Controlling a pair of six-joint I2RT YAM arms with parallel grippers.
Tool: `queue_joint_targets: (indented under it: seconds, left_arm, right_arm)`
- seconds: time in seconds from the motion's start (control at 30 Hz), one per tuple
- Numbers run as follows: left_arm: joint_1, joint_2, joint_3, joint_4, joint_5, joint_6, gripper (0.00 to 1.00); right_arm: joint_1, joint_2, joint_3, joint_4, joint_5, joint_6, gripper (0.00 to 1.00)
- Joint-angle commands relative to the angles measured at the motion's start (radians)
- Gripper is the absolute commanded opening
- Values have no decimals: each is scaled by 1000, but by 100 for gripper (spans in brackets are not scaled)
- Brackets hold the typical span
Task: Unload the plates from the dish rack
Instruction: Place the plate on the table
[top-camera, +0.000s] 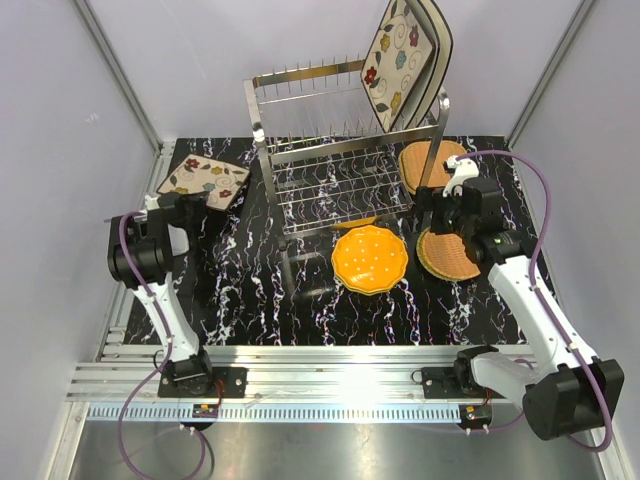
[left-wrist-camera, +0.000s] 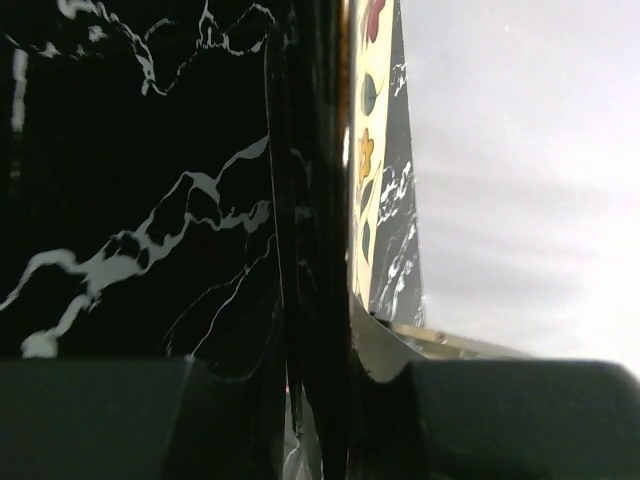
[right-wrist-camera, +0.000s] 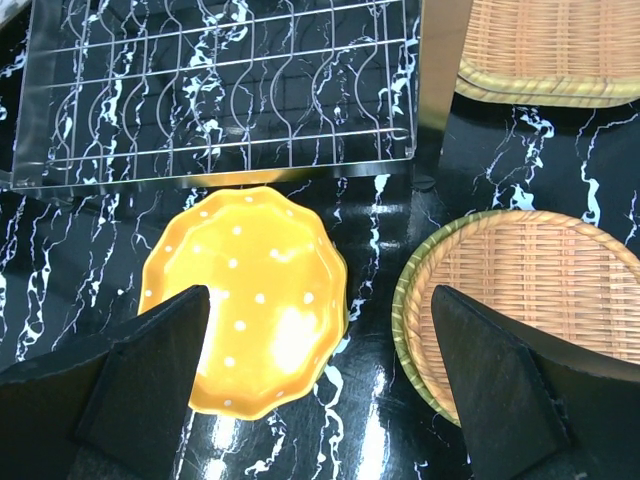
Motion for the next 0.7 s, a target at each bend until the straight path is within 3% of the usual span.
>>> queue_joint_targets:
  seconds: [0.0, 0.1, 0.13, 0.2, 0.23, 0.37, 0.53, 0.6, 0.67]
  left_arm:
    - [-5, -19, 132, 349, -46, -37, 5]
    - [-12, 9, 154, 303, -60, -48, 15]
    - [-15, 14, 157, 285, -60, -56, 25]
    - [-15, 26, 160, 237, -65, -59, 32]
    - [-16, 27, 154, 224, -72, -65, 42]
    - [-18, 24, 120, 173, -86, -74, 64]
    - [-19, -5, 73, 115, -83, -69, 82]
    - [-18, -29, 72, 14, -74, -68, 95]
    - [-18, -55, 72, -43, -62, -43, 97]
  right_arm:
    - [-14, 10, 26, 22, 14, -9, 100]
    - [-19, 21, 33, 23, 14, -14, 99]
    - [-22, 24, 39, 22, 14, -18, 100]
    - [-27, 33, 45, 22, 15, -23, 100]
    - [-28, 36, 51, 25, 15, -26, 100]
    - [-34, 47, 66, 27, 15, -34, 100]
    - [-36, 55, 79, 30, 15, -46, 100]
    - [-36, 52, 82, 31, 14, -46, 100]
    - [-36, 45, 80, 34, 14, -48, 100]
